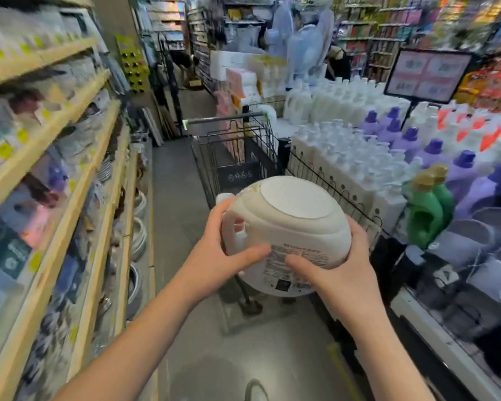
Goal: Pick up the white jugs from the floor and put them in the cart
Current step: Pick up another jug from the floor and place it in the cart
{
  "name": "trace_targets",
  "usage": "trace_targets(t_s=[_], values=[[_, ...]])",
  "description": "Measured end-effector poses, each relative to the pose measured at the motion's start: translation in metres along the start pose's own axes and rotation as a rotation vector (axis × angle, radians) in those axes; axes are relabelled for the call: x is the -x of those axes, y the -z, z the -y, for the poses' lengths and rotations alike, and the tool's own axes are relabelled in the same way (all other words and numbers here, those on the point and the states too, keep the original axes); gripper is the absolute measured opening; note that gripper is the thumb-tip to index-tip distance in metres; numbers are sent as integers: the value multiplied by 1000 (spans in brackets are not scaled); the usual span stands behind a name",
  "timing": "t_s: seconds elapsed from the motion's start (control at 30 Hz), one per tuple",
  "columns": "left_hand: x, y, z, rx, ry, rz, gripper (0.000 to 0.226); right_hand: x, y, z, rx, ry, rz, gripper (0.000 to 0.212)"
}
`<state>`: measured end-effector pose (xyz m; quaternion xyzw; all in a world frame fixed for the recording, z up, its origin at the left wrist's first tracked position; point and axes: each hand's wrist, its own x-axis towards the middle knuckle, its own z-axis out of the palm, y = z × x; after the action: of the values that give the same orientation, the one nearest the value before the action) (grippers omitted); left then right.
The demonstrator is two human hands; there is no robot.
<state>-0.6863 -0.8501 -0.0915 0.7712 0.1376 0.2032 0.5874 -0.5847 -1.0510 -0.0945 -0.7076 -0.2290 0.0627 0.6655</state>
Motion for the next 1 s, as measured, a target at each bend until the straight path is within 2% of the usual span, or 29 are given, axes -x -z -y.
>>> trace_targets(t_s=[0.13,0.4,0.7,0.8,1.0], values=[[-59,19,14,-6,10,-54,84,-70,-25,-12,-10,21,60,94],[-175,47,39,-17,46,-129,85,-200,-68,-37,-14,-2,149,96],[-260,115,79,-11,45,-249,80,-310,-157,-63,5,24,285,90],[-291,147,104,-2,71,-243,79,-335,-196,-77,-10,1,285,97],[-378,218,153,74,109,-137,87,-391,-278,-102,19,-31,169,113]])
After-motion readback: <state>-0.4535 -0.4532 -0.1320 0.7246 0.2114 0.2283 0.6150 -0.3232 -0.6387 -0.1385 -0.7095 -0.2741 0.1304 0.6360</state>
